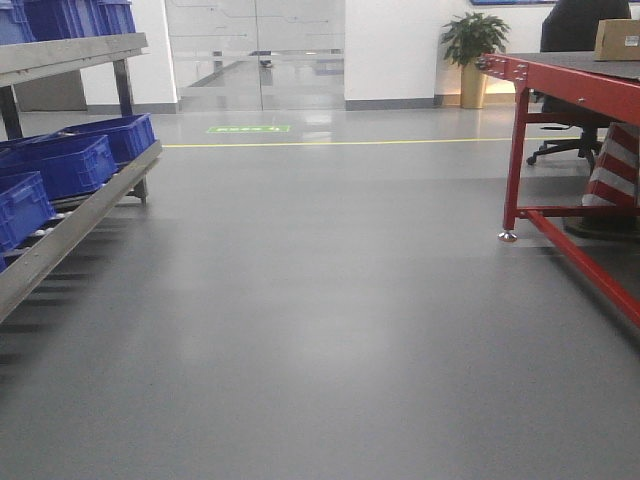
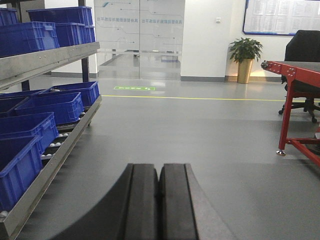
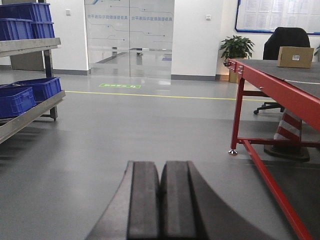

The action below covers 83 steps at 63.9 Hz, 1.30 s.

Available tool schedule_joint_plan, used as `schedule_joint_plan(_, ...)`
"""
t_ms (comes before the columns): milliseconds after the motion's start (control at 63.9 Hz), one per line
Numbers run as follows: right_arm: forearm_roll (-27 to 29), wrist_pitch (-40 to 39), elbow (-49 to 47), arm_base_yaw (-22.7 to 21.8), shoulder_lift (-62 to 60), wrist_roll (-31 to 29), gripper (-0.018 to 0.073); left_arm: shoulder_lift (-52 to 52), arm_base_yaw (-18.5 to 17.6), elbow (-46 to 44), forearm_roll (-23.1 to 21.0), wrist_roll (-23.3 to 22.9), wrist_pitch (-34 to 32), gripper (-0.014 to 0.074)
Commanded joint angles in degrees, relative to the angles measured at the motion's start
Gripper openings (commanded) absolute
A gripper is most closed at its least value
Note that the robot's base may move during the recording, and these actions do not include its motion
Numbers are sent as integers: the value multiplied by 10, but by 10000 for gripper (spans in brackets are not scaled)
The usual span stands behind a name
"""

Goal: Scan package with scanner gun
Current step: 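Drive forward along the aisle past the blue crate shelves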

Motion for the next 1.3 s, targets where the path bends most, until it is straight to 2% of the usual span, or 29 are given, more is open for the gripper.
schedule_joint_plan(0, 1, -12, 0, -3, -2, -3, -167, -2, 3, -1, -1, 2, -10, -111)
schedule_joint_plan(1284, 1, -12, 0, -3, -2, -3, -167, -2, 3, -1, -1, 2, -10, -111)
